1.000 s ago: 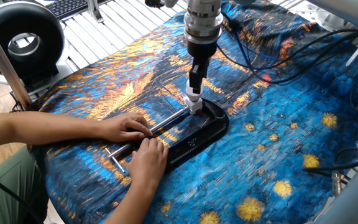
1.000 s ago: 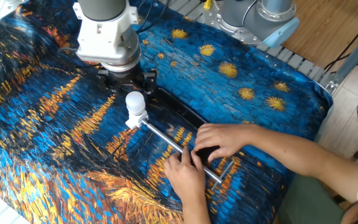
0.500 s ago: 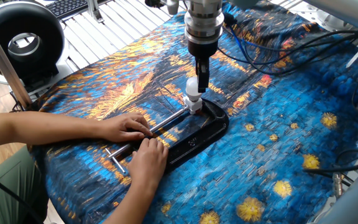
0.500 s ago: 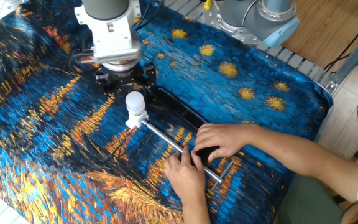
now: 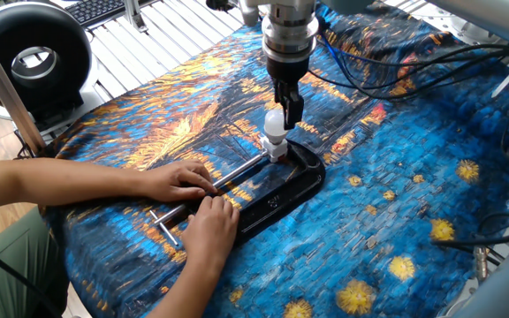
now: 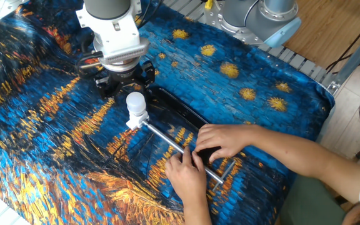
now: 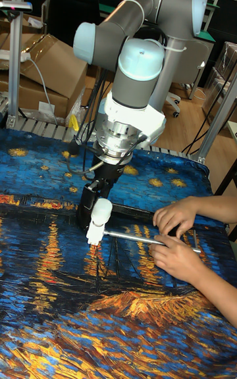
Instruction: Install the light bulb by rotating it
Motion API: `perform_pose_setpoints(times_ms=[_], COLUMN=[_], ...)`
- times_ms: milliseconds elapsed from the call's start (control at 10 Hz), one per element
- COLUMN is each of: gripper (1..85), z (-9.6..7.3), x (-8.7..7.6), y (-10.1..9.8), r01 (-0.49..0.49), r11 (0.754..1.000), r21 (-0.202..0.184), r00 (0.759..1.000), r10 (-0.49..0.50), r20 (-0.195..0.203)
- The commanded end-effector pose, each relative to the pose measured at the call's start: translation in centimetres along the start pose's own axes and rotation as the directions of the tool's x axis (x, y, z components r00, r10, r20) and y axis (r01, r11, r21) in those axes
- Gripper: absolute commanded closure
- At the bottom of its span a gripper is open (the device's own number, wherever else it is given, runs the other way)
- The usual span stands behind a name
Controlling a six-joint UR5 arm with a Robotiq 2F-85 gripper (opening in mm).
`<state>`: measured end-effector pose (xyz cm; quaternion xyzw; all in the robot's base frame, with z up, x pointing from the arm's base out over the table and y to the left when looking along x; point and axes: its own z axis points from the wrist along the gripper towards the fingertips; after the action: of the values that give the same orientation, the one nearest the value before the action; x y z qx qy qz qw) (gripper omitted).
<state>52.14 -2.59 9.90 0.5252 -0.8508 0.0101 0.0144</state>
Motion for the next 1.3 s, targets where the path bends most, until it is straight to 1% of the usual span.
perform_pose_setpoints(times_ms=[0,300,500,700,900,1200], gripper=[15.7,15.7,15.0,15.0,16.0,20.0], z=[-0.1,0.0,0.0,0.1,0.2,0.3], x=[-0.2,-0.8,-1.2,-1.3,-1.3,-1.3], y=[-0.4,0.1,0.3,0.1,0.2,0.1], r01=[0.077,0.076,0.099,0.129,0.131,0.123], r11=[0.997,0.997,0.995,0.992,0.991,0.992], r21=[0.014,0.0,-0.005,0.001,0.001,0.003], r00=[0.997,0.997,0.994,0.99,0.99,0.991], r10=[-0.077,-0.076,-0.099,-0.129,-0.131,-0.123], r20=[0.009,0.032,0.047,0.05,0.055,0.054])
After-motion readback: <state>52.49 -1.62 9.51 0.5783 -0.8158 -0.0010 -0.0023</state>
